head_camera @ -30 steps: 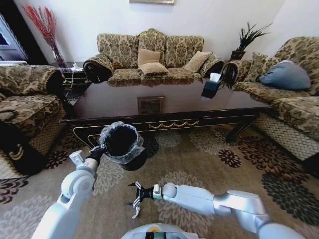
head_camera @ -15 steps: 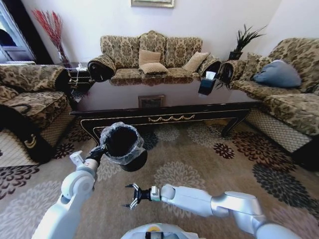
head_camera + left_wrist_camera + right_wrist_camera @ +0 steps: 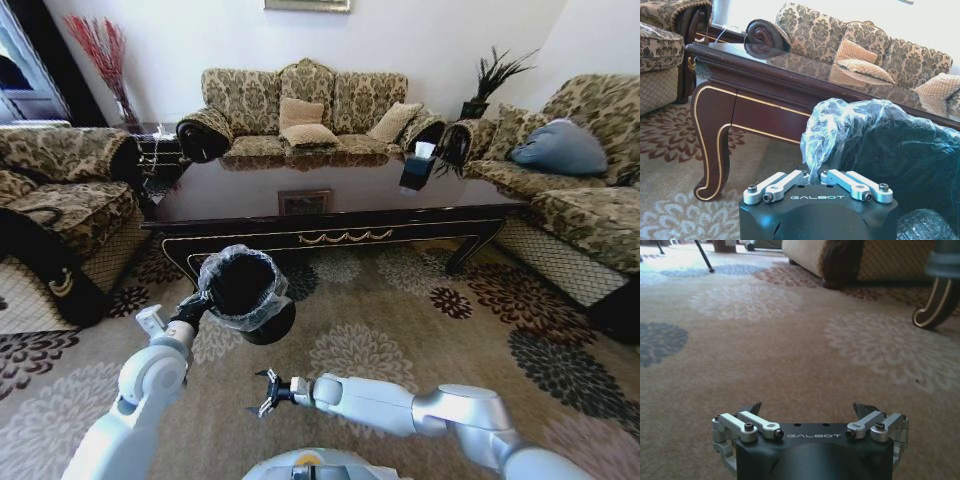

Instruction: Move to the front of the table and pick up the trash from the floor, then place it into the trash bin.

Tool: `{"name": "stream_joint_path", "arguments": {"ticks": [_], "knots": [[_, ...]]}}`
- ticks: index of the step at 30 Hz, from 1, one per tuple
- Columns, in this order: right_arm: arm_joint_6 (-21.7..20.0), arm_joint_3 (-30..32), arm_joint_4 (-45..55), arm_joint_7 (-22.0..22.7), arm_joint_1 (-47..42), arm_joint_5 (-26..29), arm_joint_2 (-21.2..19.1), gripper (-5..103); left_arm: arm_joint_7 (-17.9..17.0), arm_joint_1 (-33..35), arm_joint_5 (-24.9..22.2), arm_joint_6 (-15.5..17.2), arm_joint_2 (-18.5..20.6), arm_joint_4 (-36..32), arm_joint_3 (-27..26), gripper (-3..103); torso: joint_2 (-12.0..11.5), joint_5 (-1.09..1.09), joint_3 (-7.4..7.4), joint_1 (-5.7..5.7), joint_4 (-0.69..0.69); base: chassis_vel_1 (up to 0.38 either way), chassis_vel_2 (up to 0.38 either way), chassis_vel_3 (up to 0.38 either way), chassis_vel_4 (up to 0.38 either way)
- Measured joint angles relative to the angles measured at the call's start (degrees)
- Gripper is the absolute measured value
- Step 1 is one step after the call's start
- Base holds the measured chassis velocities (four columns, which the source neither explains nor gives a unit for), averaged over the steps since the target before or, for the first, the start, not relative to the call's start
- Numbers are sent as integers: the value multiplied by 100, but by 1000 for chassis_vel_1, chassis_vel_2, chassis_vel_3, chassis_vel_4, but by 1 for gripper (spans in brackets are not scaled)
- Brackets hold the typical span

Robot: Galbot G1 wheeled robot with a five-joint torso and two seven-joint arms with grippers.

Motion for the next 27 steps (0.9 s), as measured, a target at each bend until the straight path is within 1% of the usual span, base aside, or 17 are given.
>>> {"name": "stream_joint_path", "arguments": {"ticks": [1, 7, 9, 10, 12, 15, 17, 18, 19, 20, 24, 26, 27], "knots": [[0, 0, 0, 0, 0, 0, 0, 100, 0, 0, 0, 0, 0, 0, 0, 4, 0, 0, 0, 0, 0, 0, 0, 0, 0], [-350, 16, -108, 106, -11, 182, -23, 100, -2, -29, 10, -5, -17, 15, 37, 4, 0, 0, 0, -1, 0, 0, 0, 0, 0], [-363, 16, -123, 106, -12, 195, -22, 100, -3, -31, 12, -6, -21, 20, 40, 4, 0, 0, 0, -1, 1, 0, 0, 0, 0], [-384, 15, -149, 106, -25, 248, -20, 102, -3, -41, 19, -6, -27, 34, 45, 4, 0, 0, 0, -1, 1, 0, 0, 0, 0], [-406, 0, -160, 103, -57, 316, -11, 99, -4, -59, 24, -6, -33, 55, 53, 4, 0, 1, 0, -1, 1, 0, 0, 0, 0], [-414, -20, -180, 94, -69, 324, 1, 97, -4, -72, 28, -6, -36, 66, 61, 4, 0, 0, 0, -1, 1, 0, 0, 0, 0], [-417, -39, -207, 88, -73, 321, 11, 88, -4, -77, 30, -6, -39, 69, 64, 4, 0, 0, 0, -1, 1, 0, 0, 0, 0], [-420, -44, -213, 88, -73, 320, 11, 88, -4, -77, 31, -6, -40, 69, 65, 4, 0, 0, 0, -1, 1, 0, 0, 0, 0], [-426, -56, -220, 88, -75, 315, 4, 83, -4, -77, 32, -6, -41, 69, 66, 4, 0, 1, 0, -1, 1, 0, 0, 0, 0], [-426, -56, -220, 88, -75, 315, 4, 83, -4, -77, 32, -6, -41, 69, 66, 4, 0, 1, 0, -1, 1, 0, 0, 0, 0], [-428, -73, -227, 89, -79, 285, -41, 61, -4, -73, 33, -6, -40, 63, 66, 4, 0, 0, 0, -1, 1, 0, 0, 0, 0], [-428, -76, -235, 90, -80, 277, -51, 61, -4, -74, 34, -6, -39, 62, 65, 4, 0, 0, 0, -1, 1, 0, 0, 0, 0], [-428, -78, -247, 96, -82, 267, -60, 56, -4, -72, 34, -6, -38, 62, 64, 4, 0, 0, 0, -1, 1, 0, 0, 0, 0]]}}
